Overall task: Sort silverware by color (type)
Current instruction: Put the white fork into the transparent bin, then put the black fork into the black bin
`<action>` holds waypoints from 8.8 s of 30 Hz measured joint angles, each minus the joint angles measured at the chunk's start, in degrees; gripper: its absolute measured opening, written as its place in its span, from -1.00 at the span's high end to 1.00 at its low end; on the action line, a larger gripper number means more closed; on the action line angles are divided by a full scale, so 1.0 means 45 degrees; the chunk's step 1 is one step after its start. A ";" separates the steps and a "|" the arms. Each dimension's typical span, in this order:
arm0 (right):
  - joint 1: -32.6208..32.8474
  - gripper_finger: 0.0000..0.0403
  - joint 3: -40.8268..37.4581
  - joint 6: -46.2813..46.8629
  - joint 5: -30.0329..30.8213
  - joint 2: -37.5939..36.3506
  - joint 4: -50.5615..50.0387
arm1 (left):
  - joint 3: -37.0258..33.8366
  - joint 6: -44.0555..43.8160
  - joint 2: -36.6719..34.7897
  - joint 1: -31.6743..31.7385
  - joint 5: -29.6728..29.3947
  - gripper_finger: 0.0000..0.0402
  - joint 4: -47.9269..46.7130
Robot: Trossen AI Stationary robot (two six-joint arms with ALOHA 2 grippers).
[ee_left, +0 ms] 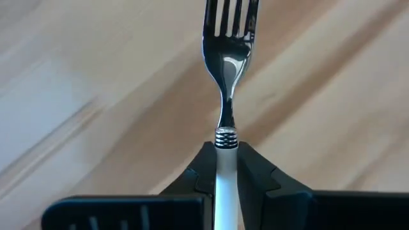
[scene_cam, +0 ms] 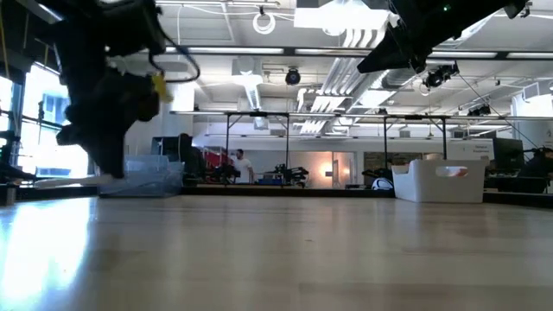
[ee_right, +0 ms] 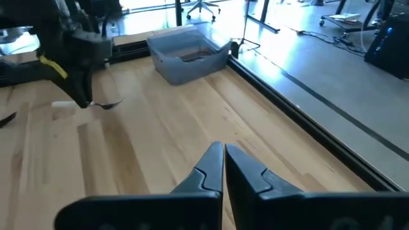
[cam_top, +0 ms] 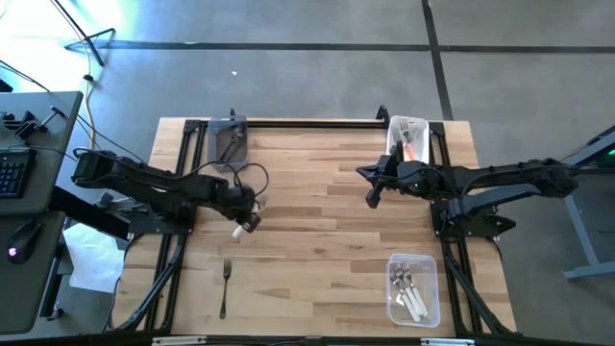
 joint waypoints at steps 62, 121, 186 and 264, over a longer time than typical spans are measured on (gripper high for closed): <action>0.2827 1.00 0.2157 0.3278 -0.1296 0.2362 -0.4147 | 1.0143 0.6939 1.0053 -0.1043 0.1097 0.43 0.2741; 0.2653 0.24 0.2866 -0.1209 -0.4748 0.9592 -0.0426 | -0.5271 0.7666 0.2885 -0.2760 -0.3915 1.00 2.3523; 0.3204 0.40 1.0624 0.1743 -0.4770 1.3435 -1.0877 | -0.5257 0.7654 0.2885 -0.2789 -0.3298 1.00 2.3192; 1.3133 0.27 0.0074 2.6239 -0.4209 0.2732 -0.6851 | -0.5252 0.8002 0.2885 -0.2793 -0.3206 1.00 2.3197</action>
